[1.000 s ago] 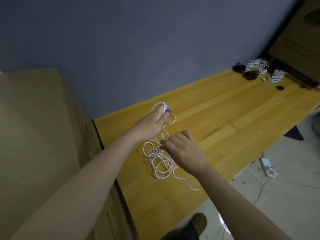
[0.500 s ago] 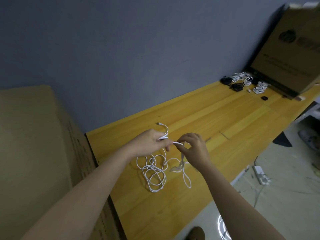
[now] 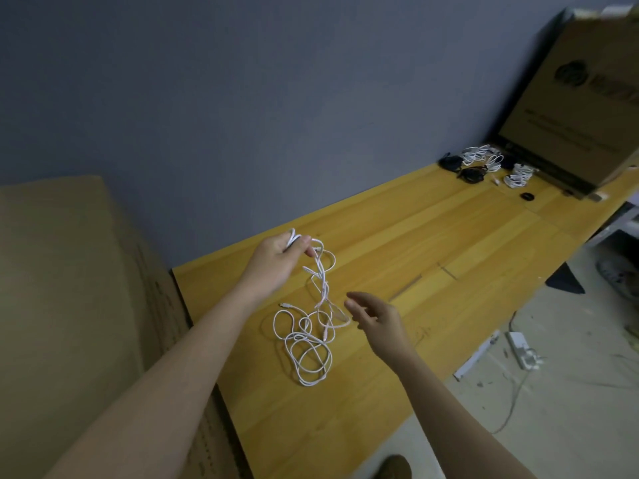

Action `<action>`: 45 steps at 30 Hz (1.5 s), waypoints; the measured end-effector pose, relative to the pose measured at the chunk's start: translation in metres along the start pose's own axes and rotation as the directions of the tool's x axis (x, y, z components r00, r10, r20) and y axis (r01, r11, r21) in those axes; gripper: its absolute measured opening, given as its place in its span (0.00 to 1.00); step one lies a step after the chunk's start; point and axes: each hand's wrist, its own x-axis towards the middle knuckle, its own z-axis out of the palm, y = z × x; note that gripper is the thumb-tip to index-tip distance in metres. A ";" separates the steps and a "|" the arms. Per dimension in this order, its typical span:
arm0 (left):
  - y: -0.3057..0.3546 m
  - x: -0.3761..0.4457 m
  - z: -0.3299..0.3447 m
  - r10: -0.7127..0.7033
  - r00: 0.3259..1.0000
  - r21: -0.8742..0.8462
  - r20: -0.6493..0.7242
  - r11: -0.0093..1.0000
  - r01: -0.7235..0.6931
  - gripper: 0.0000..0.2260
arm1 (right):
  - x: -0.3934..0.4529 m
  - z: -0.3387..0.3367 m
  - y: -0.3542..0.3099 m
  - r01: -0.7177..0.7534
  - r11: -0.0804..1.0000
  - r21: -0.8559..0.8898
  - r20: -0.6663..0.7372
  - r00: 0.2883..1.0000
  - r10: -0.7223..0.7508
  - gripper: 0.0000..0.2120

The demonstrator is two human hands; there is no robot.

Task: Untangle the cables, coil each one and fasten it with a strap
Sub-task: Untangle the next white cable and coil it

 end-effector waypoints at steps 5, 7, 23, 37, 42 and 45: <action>0.002 -0.004 0.010 -0.020 0.997 -0.034 0.079 0.999 0.023 0.14 | 0.014 0.021 -0.037 0.066 0.998 0.020 -0.051 0.997 -0.065 0.10; 0.002 -0.005 0.010 -0.030 0.995 -0.068 0.095 0.997 0.036 0.14 | 0.019 0.029 -0.039 0.069 0.996 -0.057 -0.081 0.994 -0.074 0.04; 0.000 -0.004 0.004 -0.041 0.995 -0.140 0.094 0.989 0.054 0.14 | 0.035 0.038 -0.039 0.076 0.997 0.000 -0.052 0.996 -0.075 0.02; -0.005 0.003 -0.004 -0.052 0.974 -0.100 -0.220 0.994 0.031 0.15 | 0.052 0.007 0.028 -0.325 0.748 0.579 -0.241 0.808 0.537 0.03; -0.006 0.012 -0.013 -0.117 0.910 -0.223 -0.397 0.974 0.027 0.15 | 0.045 -0.008 0.071 -0.445 0.840 0.309 -0.404 0.738 0.540 0.07; -0.010 0.010 -0.015 -0.087 0.917 -0.186 -0.389 0.982 0.014 0.15 | 0.040 -0.014 0.075 -0.406 0.869 0.284 -0.428 0.757 0.494 0.07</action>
